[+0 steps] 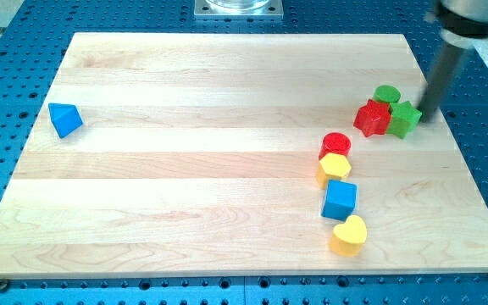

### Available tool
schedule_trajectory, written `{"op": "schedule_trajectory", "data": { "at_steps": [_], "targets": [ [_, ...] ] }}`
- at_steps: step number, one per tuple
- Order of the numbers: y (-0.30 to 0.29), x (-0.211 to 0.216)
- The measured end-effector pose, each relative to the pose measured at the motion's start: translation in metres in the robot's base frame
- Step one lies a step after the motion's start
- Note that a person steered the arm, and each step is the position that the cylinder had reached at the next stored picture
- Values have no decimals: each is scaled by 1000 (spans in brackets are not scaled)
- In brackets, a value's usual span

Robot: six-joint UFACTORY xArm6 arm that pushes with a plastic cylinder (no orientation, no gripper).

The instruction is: Place the yellow heart and the blue cube diagonal to each other

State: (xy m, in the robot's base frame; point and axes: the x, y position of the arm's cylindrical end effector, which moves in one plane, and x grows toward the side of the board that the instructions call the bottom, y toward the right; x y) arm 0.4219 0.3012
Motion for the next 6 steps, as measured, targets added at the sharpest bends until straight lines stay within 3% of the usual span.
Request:
{"op": "schedule_trajectory", "data": {
  "at_steps": [1,2,3,4,6],
  "targets": [
    [13,101],
    [-107,186],
    [-140,196],
    [-189,180],
    [-196,126]
  ]
}}
